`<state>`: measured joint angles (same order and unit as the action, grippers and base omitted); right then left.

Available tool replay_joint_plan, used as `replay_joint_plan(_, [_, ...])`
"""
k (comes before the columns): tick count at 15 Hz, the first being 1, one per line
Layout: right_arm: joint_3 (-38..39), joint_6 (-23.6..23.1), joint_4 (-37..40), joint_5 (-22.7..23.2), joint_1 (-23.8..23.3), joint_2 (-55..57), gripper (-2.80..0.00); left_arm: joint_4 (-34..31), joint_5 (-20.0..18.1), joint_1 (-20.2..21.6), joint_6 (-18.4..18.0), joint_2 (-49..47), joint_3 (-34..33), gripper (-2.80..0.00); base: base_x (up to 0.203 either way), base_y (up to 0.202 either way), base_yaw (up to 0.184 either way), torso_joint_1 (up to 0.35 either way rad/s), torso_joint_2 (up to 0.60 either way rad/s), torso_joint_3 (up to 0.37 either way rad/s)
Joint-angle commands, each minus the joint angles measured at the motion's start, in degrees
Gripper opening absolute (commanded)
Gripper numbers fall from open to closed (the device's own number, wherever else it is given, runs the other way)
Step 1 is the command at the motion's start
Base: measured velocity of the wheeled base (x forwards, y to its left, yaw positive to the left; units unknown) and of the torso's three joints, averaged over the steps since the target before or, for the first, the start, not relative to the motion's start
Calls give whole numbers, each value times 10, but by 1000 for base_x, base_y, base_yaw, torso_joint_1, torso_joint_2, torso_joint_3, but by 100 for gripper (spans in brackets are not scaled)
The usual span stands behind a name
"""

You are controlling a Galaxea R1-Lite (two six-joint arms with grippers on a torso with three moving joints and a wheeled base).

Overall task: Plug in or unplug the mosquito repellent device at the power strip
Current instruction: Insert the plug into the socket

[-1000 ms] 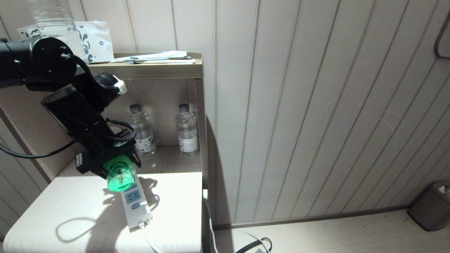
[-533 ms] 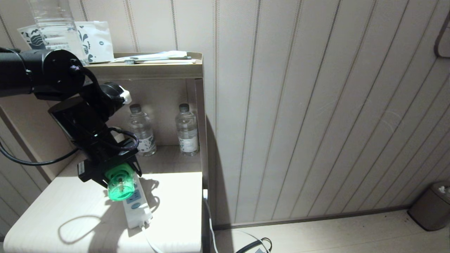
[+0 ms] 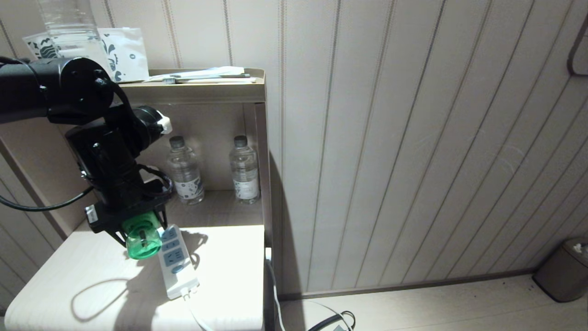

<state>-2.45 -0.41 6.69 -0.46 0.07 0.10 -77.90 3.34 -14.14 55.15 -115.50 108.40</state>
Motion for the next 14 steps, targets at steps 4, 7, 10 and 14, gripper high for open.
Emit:
replay_joint_plan(4, [0, 0, 0, 0, 1, 1, -280, -28, 0, -9, 8, 14, 1, -280, 0, 0, 0, 0, 0, 0])
replay_joint_plan(7, [0, 0, 1, -1, 1, 1, -280, -27, -18, -17, 33, 13, 1, -280, 0, 0, 0, 0, 0, 0])
replay_joint_plan(10, [0, 0, 0, 0, 1, 1, -280, -27, -31, -31, 47, 7, 1, -280, 0, 0, 0, 0, 0, 0])
replay_joint_plan(14, [0, 0, 0, 0, 1, 1, -280, -9, -30, -28, 52, -22, 1, -280, 0, 0, 0, 0, 0, 0])
